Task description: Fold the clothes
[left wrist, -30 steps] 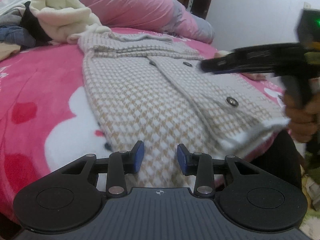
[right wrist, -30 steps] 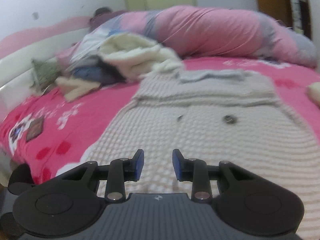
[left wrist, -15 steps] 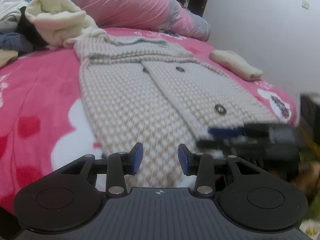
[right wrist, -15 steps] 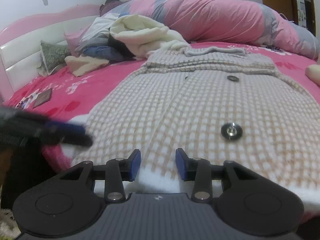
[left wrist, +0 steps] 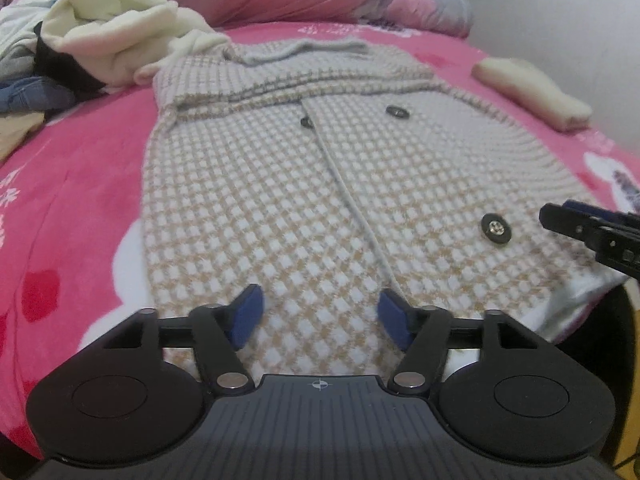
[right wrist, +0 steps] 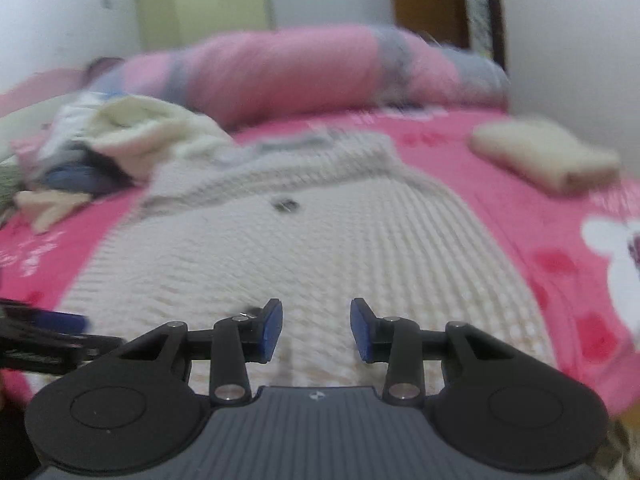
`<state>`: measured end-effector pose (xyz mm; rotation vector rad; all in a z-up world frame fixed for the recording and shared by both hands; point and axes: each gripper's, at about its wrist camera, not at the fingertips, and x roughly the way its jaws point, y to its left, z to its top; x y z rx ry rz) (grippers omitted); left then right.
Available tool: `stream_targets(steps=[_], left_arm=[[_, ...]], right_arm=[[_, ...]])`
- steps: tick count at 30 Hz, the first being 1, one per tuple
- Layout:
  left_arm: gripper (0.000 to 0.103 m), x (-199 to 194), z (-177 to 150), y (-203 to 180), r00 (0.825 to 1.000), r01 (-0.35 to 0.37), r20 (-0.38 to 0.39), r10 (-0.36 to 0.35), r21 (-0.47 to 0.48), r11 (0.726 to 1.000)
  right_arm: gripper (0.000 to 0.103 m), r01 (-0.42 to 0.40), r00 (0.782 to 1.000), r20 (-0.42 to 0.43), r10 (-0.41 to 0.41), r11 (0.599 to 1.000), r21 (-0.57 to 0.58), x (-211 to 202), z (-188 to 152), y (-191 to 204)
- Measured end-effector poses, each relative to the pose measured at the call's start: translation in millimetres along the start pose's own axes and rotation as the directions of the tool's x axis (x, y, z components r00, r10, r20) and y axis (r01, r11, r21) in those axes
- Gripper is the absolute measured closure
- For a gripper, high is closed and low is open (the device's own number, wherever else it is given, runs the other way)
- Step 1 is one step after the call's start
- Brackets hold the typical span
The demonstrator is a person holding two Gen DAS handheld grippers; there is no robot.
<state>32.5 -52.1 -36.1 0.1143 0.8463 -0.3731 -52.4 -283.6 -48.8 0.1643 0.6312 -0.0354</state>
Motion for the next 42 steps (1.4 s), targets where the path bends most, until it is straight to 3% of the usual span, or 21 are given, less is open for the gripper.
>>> stream_targets(steps=[1,9,15,17,20,22,29,33,36,42], left_arm=[[0.027,1.4,-0.7,-3.0,1.0,-0.019,-0.001,0.019,0.0,1.0],[0.011,6.9,-1.4,-11.2,0.994,-0.108,-0.024,0.107,-0.015,0.994],[0.006,6.8,-1.4,-13.8,0.99,-0.135,-0.04,0.134,-0.02,0.991],[0.005,7.2,-1.5,-14.4,0.989,-0.142,-0.042,0.141,-0.019,0.99],[0.004,7.7,-1.9,-15.9,0.987,-0.154,-0.043,0.153,-0.02,0.988],[0.004,7.5,-2.0,-16.2,0.987,-0.159,-0.044,0.157,-0.022,0.987],[0.003,8.7,-1.3,-16.6,0.985,-0.168,-0.048,0.167,-0.017,0.986],[0.001,9.1,-1.5,-17.0,0.983,-0.176,-0.048,0.175,-0.015,0.984],[0.0,9.1,-1.5,-16.4,0.983,-0.178,-0.05,0.177,-0.016,0.984],[0.0,9.4,-1.8,-16.7,0.982,-0.182,-0.054,0.181,-0.02,0.983]], right_arm=[[0.063,0.013,0.999,-0.036,-0.013,1.0,0.024,9.9,-4.2,-6.3],[0.062,0.003,1.0,0.014,-0.004,0.999,0.049,8.1,-16.9,-7.2],[0.06,-0.01,0.999,0.032,0.007,0.994,0.105,3.2,-6.1,-10.7],[0.06,-0.009,0.998,0.06,0.004,0.997,0.076,0.4,3.9,-8.1],[0.051,0.005,0.996,0.084,-0.007,0.999,0.034,3.2,11.6,-5.0],[0.035,0.025,0.996,0.08,-0.026,1.0,0.008,13.0,8.6,-3.6],[0.024,0.096,0.993,0.082,-0.089,0.992,-0.083,41.6,-2.7,2.3],[0.007,0.114,0.99,0.093,-0.108,0.991,-0.067,43.3,-5.4,3.0],[0.0,0.1,0.993,0.073,-0.096,0.993,-0.062,41.7,-3.8,3.9],[0.0,0.12,0.992,0.052,-0.117,0.99,-0.077,41.0,-2.2,11.9]])
